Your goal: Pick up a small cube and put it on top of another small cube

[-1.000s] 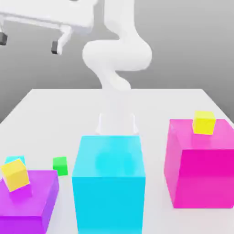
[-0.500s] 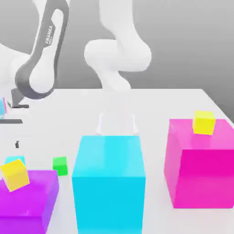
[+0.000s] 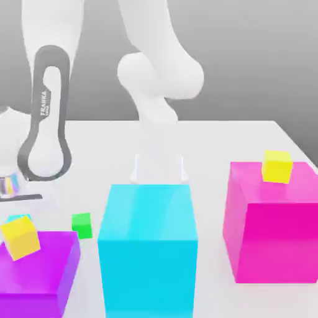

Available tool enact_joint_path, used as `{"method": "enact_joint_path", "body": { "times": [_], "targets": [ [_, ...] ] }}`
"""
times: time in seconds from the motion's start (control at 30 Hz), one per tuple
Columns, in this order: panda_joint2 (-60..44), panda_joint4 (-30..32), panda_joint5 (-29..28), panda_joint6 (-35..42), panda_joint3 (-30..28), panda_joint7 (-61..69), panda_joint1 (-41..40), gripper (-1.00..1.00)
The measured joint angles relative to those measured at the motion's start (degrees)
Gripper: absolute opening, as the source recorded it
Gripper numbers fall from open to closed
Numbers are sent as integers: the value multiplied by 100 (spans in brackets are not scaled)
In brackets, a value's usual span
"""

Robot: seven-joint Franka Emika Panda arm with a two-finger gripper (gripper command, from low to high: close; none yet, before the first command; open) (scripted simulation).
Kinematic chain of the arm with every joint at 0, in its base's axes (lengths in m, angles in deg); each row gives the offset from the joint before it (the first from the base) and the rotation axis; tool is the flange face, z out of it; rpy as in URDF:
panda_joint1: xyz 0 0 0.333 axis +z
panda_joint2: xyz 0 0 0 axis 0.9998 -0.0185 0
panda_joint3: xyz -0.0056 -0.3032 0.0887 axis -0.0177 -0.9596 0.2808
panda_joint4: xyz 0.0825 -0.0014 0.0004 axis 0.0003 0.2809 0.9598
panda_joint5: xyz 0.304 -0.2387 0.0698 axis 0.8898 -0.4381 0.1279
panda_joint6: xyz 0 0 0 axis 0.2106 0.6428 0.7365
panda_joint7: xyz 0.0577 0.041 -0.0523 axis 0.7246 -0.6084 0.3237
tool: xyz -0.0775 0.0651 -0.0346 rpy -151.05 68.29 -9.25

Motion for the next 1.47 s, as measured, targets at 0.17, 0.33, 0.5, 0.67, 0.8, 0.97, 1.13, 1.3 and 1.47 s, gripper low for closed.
{"method": "enact_joint_path", "body": {
  "times": [0.17,0.33,0.5,0.67,0.8,0.97,1.13,1.3,1.47],
  "targets": [
    [629,-21,-1120,691,-384,-956,525,-100],
    [1104,-482,-1545,1467,-398,-2235,850,-100],
    [1749,-679,-1801,2135,-23,-3666,1704,-100],
    [2405,-682,-1750,2754,628,-5072,2401,-100],
    [2901,-663,-1598,3239,1346,-6145,2897,-100],
    [3498,-636,-1335,3837,2290,-7439,3523,-100],
    [4088,-610,-1016,4435,3251,-8692,4131,-100],
    [4231,-316,-774,4277,3849,-9387,4451,-100],
    [4069,-59,-746,3857,3940,-9415,4453,100]
  ]
}}
